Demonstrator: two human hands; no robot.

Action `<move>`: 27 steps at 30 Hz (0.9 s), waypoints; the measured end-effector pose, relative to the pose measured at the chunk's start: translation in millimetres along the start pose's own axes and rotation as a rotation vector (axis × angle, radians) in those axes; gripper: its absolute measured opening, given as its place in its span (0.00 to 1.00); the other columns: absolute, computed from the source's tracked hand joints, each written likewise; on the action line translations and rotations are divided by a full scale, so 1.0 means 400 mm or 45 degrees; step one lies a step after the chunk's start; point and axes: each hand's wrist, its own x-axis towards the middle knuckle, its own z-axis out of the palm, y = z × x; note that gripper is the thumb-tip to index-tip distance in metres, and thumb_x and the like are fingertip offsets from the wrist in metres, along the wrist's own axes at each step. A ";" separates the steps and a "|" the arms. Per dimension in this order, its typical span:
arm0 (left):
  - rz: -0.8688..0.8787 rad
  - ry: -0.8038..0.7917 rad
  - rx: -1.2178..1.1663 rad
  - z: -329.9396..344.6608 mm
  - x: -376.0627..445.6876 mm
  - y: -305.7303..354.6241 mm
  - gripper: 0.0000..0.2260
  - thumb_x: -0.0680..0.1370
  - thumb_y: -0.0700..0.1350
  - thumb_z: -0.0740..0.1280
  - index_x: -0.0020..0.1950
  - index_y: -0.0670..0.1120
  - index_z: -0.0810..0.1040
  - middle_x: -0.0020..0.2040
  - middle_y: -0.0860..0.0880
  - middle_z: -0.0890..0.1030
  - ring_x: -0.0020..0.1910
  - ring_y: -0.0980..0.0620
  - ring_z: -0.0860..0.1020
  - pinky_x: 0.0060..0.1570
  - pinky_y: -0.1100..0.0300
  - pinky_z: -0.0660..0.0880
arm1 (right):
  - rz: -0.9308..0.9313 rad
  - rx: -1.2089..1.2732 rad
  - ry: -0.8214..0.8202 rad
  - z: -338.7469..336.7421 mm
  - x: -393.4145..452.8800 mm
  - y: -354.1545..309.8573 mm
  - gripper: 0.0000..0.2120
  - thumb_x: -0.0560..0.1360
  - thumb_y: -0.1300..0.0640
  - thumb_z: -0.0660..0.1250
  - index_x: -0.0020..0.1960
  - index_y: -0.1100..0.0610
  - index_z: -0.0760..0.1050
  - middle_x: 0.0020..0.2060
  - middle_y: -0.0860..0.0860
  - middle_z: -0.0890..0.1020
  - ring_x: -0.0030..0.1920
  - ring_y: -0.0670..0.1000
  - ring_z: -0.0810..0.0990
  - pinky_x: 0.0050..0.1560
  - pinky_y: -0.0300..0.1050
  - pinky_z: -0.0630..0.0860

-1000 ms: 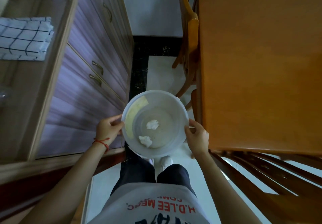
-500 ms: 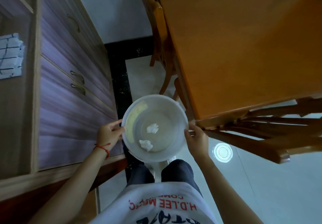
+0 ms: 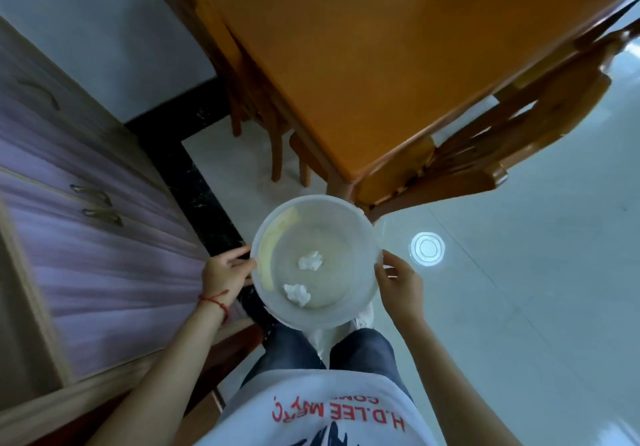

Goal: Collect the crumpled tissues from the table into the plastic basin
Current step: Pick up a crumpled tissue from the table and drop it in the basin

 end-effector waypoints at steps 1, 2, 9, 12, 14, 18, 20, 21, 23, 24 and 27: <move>-0.004 -0.009 0.006 0.006 -0.002 -0.001 0.17 0.72 0.36 0.68 0.61 0.40 0.75 0.40 0.45 0.81 0.37 0.52 0.79 0.34 0.64 0.79 | 0.019 0.017 0.008 -0.006 -0.008 0.012 0.13 0.75 0.58 0.63 0.59 0.56 0.76 0.52 0.53 0.82 0.38 0.40 0.77 0.33 0.25 0.71; -0.005 -0.037 0.022 0.020 -0.007 0.000 0.17 0.72 0.36 0.68 0.61 0.40 0.75 0.43 0.43 0.81 0.38 0.50 0.79 0.39 0.60 0.79 | 0.040 0.030 0.030 -0.019 -0.020 0.026 0.13 0.75 0.58 0.63 0.59 0.57 0.76 0.52 0.53 0.82 0.38 0.42 0.78 0.34 0.25 0.71; 0.049 -0.233 0.162 0.150 -0.041 0.012 0.18 0.71 0.36 0.69 0.61 0.39 0.75 0.41 0.47 0.81 0.40 0.49 0.79 0.32 0.67 0.79 | 0.190 0.163 0.258 -0.120 -0.102 0.135 0.12 0.75 0.59 0.64 0.58 0.59 0.77 0.52 0.54 0.82 0.41 0.49 0.79 0.38 0.29 0.71; 0.074 -0.294 0.204 0.223 -0.081 0.030 0.18 0.72 0.35 0.68 0.62 0.37 0.74 0.43 0.45 0.79 0.39 0.48 0.78 0.28 0.70 0.77 | 0.234 0.206 0.334 -0.168 -0.136 0.191 0.13 0.75 0.59 0.64 0.58 0.59 0.76 0.52 0.54 0.82 0.42 0.50 0.79 0.39 0.31 0.71; 0.111 -0.344 0.252 0.276 -0.112 0.039 0.19 0.72 0.36 0.69 0.62 0.37 0.74 0.44 0.43 0.80 0.40 0.47 0.79 0.28 0.71 0.76 | 0.281 0.249 0.395 -0.205 -0.162 0.229 0.13 0.75 0.59 0.64 0.58 0.59 0.76 0.52 0.54 0.82 0.42 0.49 0.79 0.38 0.29 0.71; 0.179 -0.462 0.385 0.382 -0.168 0.054 0.18 0.72 0.36 0.69 0.61 0.39 0.75 0.46 0.44 0.79 0.41 0.46 0.79 0.33 0.64 0.80 | 0.374 0.315 0.526 -0.281 -0.215 0.308 0.13 0.75 0.59 0.64 0.58 0.59 0.76 0.52 0.53 0.82 0.42 0.48 0.79 0.35 0.26 0.71; 0.216 -0.523 0.430 0.435 -0.200 0.063 0.18 0.71 0.35 0.68 0.61 0.39 0.75 0.43 0.46 0.80 0.41 0.46 0.79 0.36 0.61 0.80 | 0.404 0.335 0.577 -0.319 -0.241 0.345 0.13 0.75 0.60 0.64 0.58 0.59 0.76 0.52 0.53 0.82 0.41 0.49 0.79 0.34 0.27 0.71; 0.243 -0.553 0.445 0.461 -0.214 0.064 0.18 0.71 0.35 0.69 0.60 0.39 0.76 0.40 0.49 0.79 0.41 0.47 0.79 0.35 0.62 0.80 | 0.418 0.350 0.606 -0.337 -0.253 0.362 0.12 0.75 0.60 0.64 0.57 0.59 0.77 0.51 0.53 0.82 0.41 0.49 0.79 0.34 0.26 0.72; 0.294 -0.609 0.481 0.513 -0.241 0.064 0.18 0.70 0.35 0.70 0.60 0.40 0.77 0.39 0.51 0.79 0.40 0.49 0.79 0.32 0.64 0.79 | 0.451 0.393 0.672 -0.376 -0.276 0.396 0.11 0.74 0.61 0.64 0.56 0.59 0.77 0.50 0.54 0.82 0.39 0.48 0.78 0.35 0.22 0.71; 0.314 -0.640 0.503 0.540 -0.256 0.065 0.18 0.70 0.36 0.70 0.60 0.40 0.77 0.41 0.49 0.80 0.40 0.50 0.79 0.32 0.65 0.79 | 0.469 0.423 0.706 -0.396 -0.289 0.411 0.11 0.74 0.61 0.65 0.56 0.59 0.77 0.49 0.53 0.82 0.38 0.46 0.78 0.35 0.22 0.70; 0.360 -0.740 0.548 0.626 -0.305 0.072 0.18 0.70 0.37 0.70 0.60 0.40 0.77 0.48 0.43 0.81 0.41 0.50 0.79 0.33 0.65 0.80 | 0.489 0.455 0.788 -0.456 -0.324 0.460 0.10 0.74 0.61 0.65 0.55 0.59 0.78 0.47 0.53 0.81 0.38 0.44 0.77 0.35 0.25 0.72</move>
